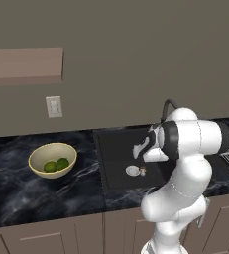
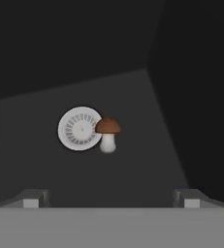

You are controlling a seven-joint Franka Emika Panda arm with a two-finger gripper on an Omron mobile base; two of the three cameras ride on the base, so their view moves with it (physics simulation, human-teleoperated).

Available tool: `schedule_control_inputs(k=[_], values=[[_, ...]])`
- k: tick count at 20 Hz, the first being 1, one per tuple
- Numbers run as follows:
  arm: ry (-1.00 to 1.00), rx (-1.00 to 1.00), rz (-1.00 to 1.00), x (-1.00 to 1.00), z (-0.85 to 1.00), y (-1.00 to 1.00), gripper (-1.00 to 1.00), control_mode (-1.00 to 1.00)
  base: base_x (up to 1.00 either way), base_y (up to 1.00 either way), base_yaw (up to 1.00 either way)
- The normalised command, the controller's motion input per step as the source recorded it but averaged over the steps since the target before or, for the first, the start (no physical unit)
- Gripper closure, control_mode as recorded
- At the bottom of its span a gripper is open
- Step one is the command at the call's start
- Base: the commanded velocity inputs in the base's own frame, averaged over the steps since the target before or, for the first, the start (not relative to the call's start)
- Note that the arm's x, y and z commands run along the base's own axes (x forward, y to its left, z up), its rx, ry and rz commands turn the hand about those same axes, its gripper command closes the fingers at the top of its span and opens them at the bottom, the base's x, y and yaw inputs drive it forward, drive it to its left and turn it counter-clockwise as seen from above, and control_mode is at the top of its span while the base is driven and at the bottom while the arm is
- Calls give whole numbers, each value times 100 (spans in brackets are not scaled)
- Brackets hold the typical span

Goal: Pick the limes from the cabinet and place them in one bowl. Pick the mushroom from the sink and place it in the other bowl.

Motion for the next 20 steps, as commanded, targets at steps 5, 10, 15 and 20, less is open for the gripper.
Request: schedule_control_inputs(k=[5, 10, 15, 20], values=[[0, 0, 0, 33, -40, 0, -100, -100, 0, 0, 0], [1, 0, 0, 24, -37, 0, -100, -100, 0, 0, 0], [1, 0, 0, 3, -34, 0, -100, -100, 0, 0, 0], [2, 1, 0, 8, -28, -2, -100, -100, 0, 0, 0]])
